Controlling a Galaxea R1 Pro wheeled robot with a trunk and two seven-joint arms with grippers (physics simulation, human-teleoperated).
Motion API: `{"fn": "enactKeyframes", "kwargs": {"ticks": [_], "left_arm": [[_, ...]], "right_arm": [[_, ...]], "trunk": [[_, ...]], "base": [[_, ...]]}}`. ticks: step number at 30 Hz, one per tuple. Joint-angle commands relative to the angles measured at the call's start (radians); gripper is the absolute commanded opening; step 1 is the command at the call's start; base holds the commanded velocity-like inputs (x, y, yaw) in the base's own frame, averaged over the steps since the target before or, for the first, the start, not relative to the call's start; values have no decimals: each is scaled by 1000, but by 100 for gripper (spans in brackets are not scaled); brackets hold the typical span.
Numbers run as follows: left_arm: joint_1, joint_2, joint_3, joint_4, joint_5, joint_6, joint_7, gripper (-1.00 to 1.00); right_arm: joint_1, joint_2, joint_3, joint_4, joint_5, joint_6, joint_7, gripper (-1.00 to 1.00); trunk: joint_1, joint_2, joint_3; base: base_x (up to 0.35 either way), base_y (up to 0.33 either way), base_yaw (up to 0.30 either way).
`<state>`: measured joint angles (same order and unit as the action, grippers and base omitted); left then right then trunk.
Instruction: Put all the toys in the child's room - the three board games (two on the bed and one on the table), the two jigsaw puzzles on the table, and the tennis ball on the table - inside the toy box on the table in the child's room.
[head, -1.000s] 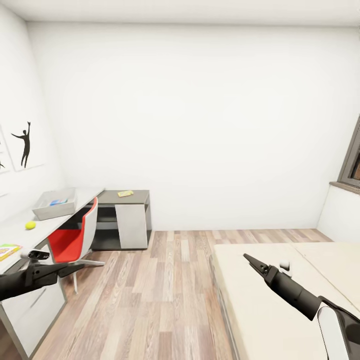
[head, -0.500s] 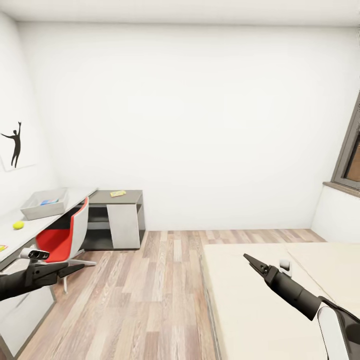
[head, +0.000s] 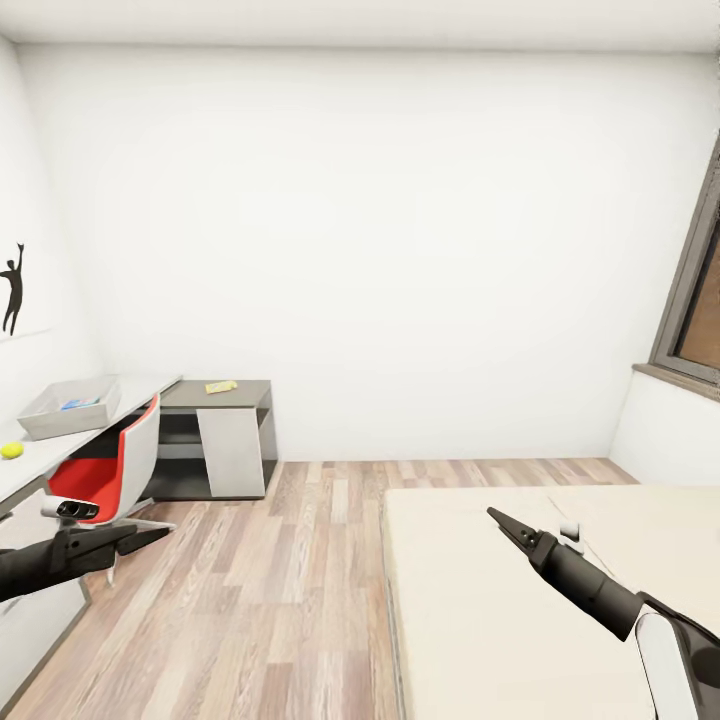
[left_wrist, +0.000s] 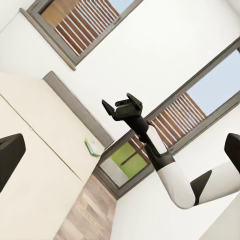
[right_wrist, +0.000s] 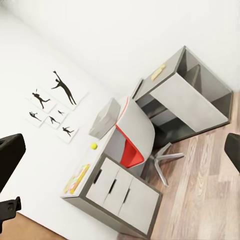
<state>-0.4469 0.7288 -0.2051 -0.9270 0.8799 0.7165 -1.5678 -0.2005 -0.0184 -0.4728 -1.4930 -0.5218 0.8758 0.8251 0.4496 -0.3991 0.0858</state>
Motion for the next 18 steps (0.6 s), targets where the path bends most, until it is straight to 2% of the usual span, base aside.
{"fn": "enactKeyframes", "kwargs": {"ticks": [1,18], "left_arm": [[-1,1,-5,1,5,11,-3,100],[-1,2,-5,1,5,11,-3,100]], "right_arm": [[0,0,-1,0,0,5,3,100],[0,0,-2,0,-1,5,3,100]], "trunk": [[0,-1,0],[0,-1,-4]], "base": [[0,-280,0],[0,-284,0]]}}
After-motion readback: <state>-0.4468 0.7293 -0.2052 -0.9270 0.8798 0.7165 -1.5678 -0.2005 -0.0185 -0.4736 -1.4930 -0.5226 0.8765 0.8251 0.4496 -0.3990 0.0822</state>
